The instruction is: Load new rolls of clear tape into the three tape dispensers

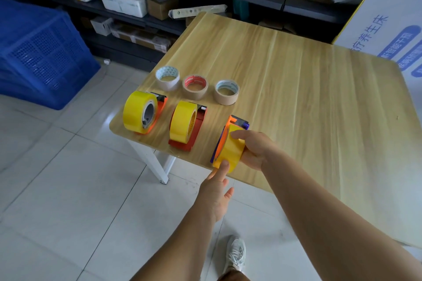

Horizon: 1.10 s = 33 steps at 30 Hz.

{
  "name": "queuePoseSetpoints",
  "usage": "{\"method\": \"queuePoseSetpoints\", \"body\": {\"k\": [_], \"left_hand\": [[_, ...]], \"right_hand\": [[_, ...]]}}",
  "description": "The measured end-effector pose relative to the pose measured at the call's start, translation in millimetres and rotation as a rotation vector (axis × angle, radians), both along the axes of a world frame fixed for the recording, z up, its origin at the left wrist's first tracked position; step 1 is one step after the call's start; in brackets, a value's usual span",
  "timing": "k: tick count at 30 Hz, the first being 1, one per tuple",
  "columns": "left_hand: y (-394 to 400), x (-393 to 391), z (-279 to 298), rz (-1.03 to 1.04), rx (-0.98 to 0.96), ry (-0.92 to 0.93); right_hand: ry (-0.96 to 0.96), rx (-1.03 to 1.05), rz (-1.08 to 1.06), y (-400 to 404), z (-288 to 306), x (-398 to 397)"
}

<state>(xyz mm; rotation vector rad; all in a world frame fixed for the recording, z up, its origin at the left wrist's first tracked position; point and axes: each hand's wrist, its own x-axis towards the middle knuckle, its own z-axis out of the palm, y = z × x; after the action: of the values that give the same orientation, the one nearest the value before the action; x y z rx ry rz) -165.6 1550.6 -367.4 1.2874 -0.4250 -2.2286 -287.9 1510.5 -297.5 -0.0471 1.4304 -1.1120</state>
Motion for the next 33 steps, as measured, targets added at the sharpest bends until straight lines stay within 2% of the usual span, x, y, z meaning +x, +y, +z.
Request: {"method": "queuePoseSetpoints", "body": {"k": [10,23,33], "left_hand": [[-11,-14,3,-0.015,0.086,-0.092],[-19,-22,4,-0.062,0.102,-0.227],[-8,-8,7,0.042,0.200,-0.144]], "right_hand": [[0.009,0.034,-0.054,-12,-23,-8],[0.111,0.089,-0.027,-26,-36,-11],[0.227,0.120,-0.003,-24,-40,-13]]}}
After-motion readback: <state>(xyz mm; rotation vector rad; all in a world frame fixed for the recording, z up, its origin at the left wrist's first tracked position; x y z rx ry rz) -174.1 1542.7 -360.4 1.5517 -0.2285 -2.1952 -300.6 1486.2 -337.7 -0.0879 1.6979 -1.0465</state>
